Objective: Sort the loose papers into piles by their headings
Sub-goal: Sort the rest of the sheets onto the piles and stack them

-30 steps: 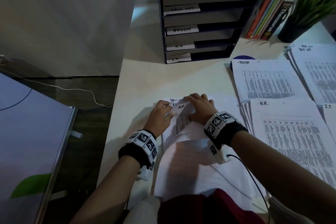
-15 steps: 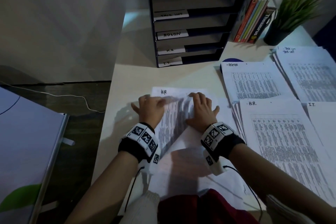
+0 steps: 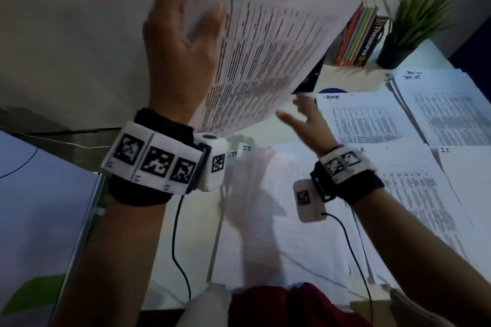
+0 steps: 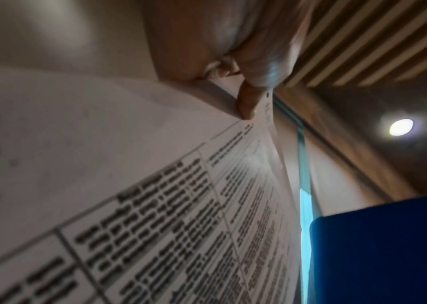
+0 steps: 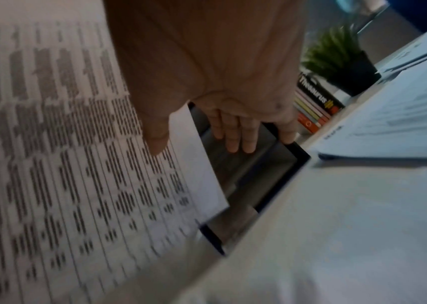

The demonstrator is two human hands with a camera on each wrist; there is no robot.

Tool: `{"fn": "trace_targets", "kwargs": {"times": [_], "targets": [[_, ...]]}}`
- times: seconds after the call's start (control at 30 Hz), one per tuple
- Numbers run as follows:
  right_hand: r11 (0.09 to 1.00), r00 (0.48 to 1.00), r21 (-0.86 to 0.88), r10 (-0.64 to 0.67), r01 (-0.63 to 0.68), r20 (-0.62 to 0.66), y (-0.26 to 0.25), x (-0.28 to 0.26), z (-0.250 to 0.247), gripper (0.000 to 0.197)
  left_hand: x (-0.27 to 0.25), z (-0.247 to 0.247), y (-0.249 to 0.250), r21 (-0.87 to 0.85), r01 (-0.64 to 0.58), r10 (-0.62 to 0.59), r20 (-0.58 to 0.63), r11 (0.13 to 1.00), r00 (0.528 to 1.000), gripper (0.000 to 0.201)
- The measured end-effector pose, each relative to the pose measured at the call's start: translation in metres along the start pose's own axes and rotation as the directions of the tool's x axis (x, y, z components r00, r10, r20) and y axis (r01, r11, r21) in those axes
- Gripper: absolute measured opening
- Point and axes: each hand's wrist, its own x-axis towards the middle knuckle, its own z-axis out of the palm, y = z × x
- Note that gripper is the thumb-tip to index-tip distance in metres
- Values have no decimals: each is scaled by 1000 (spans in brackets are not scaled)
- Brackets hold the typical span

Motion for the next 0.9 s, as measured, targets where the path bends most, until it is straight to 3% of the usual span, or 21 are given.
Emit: {"fn": "trace_targets", "kwargs": {"times": [0.1, 0.17, 0.2, 0.3, 0.37, 0.4, 0.47, 0.53, 0.63, 0.7, 0.77, 0.83, 0.9], "targets": [[894, 992, 429, -117, 127, -50, -36, -3, -38, 38, 5, 11, 8, -222, -28, 25, -18, 975, 1000, 66], [858, 983, 482, -137, 178, -120, -45, -9, -65, 15, 3, 26, 9, -314, 76, -94, -41, 946, 995, 61], [861, 977, 467, -138, 201, -165, -44, -12, -79, 13, 0, 36, 6, -349, 167, -196, -50, 922, 979, 53], [929, 940, 323, -65, 179, -334, -17, -24, -113, 22, -19, 73, -12, -439, 502, -557, 5, 745, 831, 34], [972, 893, 224, 38, 71, -449, 11, -36, -131, 22, -45, 98, -29, -345, 700, -690, 175, 626, 703, 38], [984, 860, 180, 87, 5, -502, 26, -43, -138, 19, -60, 111, -34, -240, 758, -723, 231, 606, 651, 35], [985, 813, 96, 175, -147, -556, 54, -61, -148, 11, -92, 136, -43, 26, 760, -734, 283, 650, 618, 28], [954, 772, -21, 228, -298, -593, 82, -80, -154, 37, -123, 156, -42, 253, 695, -732, 367, 673, 574, 25], [877, 702, -89, 314, -473, -639, 111, -108, -159, 55, -158, 177, -47, 437, 641, -760, 513, 631, 399, 11], [822, 645, -87, 372, -563, -667, 124, -118, -161, 45, -176, 187, -54, 525, 627, -800, 520, 575, 299, 33], [754, 595, -126, 392, -645, -701, 136, -122, -162, 25, -189, 195, -55, 543, 650, -822, 515, 532, 243, 41], [690, 610, -226, 381, -688, -695, 143, -124, -161, 30, -197, 204, -52, 509, 691, -824, 517, 514, 232, 39], [631, 709, -398, 371, -666, -599, 142, -126, -154, 47, -202, 213, -47, 493, 707, -821, 525, 507, 224, 36]]}}
